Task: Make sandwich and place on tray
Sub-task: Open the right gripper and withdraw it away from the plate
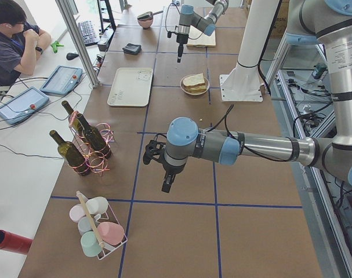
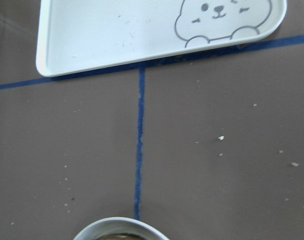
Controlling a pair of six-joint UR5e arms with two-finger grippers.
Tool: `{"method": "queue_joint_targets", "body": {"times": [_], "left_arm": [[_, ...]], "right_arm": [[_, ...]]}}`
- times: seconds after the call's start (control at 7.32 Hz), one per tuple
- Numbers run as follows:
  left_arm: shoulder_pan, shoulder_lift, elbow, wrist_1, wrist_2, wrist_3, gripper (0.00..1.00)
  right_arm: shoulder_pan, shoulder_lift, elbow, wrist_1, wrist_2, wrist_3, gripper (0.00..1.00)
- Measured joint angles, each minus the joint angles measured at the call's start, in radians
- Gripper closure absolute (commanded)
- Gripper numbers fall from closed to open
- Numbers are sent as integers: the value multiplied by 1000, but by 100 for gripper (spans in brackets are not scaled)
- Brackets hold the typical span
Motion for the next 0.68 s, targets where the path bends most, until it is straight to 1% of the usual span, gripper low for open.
{"method": "queue_joint_targets", "body": {"times": [0.27,0.41,0.55,0.68], "left_arm": [[4,-16,-8,-76,2,0,0],[6,-36,-3,-139,0,-3,0],[8,-61,7,-218,-4,-6,0],[9,-77,26,-331,-10,-9,0]], "right_arm": [[169,-4,6,-220,120,-236,0],[251,-27,6,-292,162,-381,0],[331,-74,5,-327,191,-530,0],[419,-142,3,-342,219,-695,0]]}}
